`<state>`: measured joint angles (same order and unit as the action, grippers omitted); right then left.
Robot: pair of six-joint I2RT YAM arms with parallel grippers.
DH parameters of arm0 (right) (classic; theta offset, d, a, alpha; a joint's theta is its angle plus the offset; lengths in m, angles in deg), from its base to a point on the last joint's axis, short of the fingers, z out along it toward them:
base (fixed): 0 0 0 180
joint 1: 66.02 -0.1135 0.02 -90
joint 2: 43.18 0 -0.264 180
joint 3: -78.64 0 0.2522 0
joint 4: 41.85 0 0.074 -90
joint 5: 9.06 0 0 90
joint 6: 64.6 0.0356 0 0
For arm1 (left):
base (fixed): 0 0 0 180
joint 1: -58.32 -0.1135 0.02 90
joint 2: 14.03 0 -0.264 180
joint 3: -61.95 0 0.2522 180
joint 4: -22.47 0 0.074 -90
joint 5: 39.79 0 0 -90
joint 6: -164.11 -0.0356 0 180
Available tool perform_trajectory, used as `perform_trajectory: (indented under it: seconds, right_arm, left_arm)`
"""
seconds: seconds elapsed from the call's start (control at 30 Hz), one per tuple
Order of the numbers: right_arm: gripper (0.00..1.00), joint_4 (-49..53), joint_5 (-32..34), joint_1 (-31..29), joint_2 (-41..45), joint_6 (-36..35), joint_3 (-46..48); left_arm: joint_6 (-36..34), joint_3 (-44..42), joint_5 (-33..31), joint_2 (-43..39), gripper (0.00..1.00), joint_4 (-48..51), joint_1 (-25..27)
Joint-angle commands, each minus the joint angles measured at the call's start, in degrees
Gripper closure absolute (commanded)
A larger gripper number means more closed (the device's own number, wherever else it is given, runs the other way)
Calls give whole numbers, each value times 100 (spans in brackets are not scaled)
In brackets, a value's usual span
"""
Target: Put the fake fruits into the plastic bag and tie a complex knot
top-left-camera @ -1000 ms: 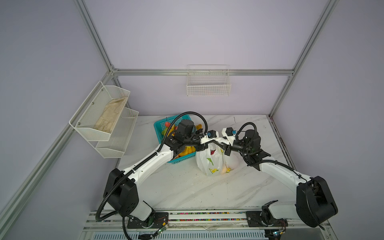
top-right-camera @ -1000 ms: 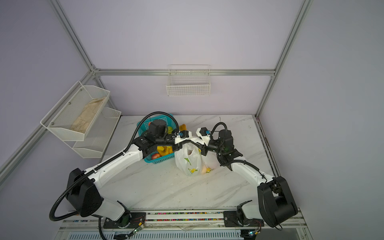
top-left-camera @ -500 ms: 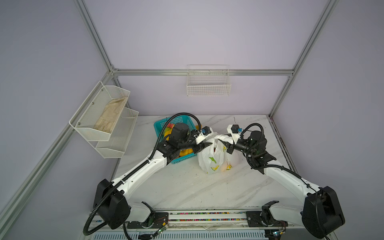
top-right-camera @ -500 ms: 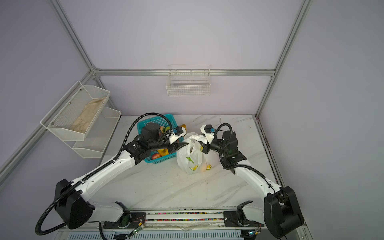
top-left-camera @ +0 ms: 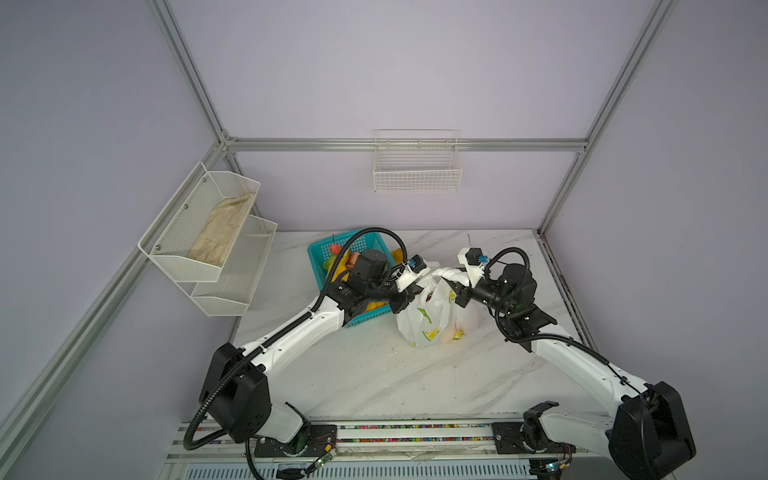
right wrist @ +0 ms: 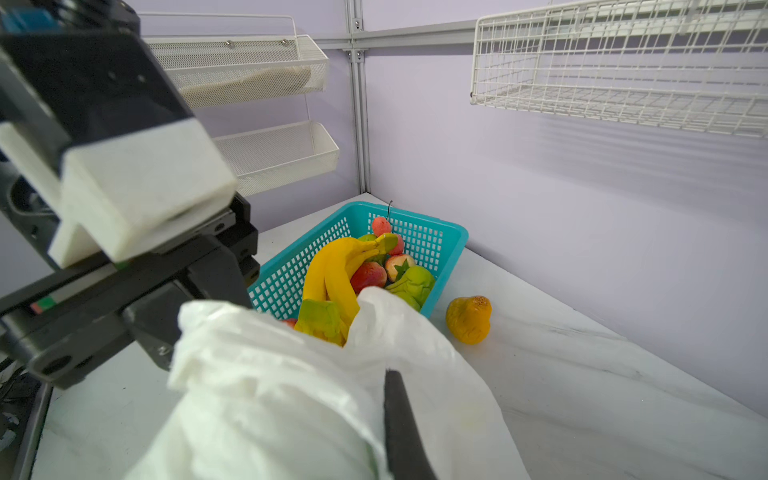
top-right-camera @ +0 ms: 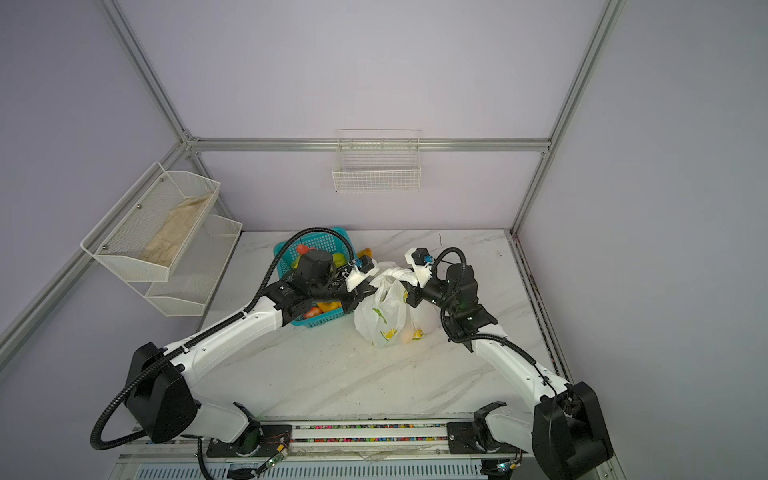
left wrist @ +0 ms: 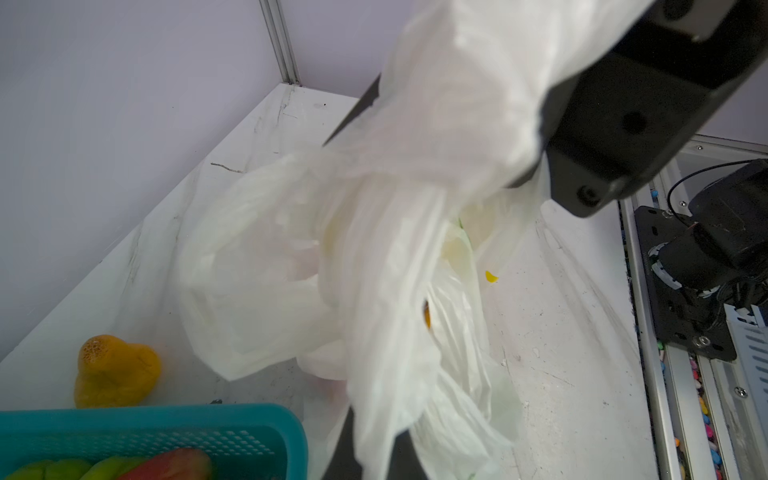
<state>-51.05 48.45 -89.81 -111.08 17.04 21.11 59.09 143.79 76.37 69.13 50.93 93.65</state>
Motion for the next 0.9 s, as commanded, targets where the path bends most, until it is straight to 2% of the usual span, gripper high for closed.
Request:
perform_trajectory:
  seconds: [0.0, 0.23, 0.47, 0.7, 0.87]
  right_arm:
    - [100, 361, 332, -38, 136, -233, -139]
    - [100, 256, 77, -209, -86, -149, -145]
    - [100, -648, 161, -301, -305, 585, -12]
    - [100, -1718, 305, -595, -836, 1344, 25]
    - [100, -2688, 120, -680, -1251, 2067, 79]
  left_arm:
    - [218, 309, 23, -519, 100, -316, -44]
    - [291, 183, 231, -594, 100, -467, -44]
    - [63, 63, 282, -561, 100, -464, 91]
    - [-228, 33, -26, -385, 100, -477, 384]
    - [-374, -68, -157, -273, 100, -538, 483]
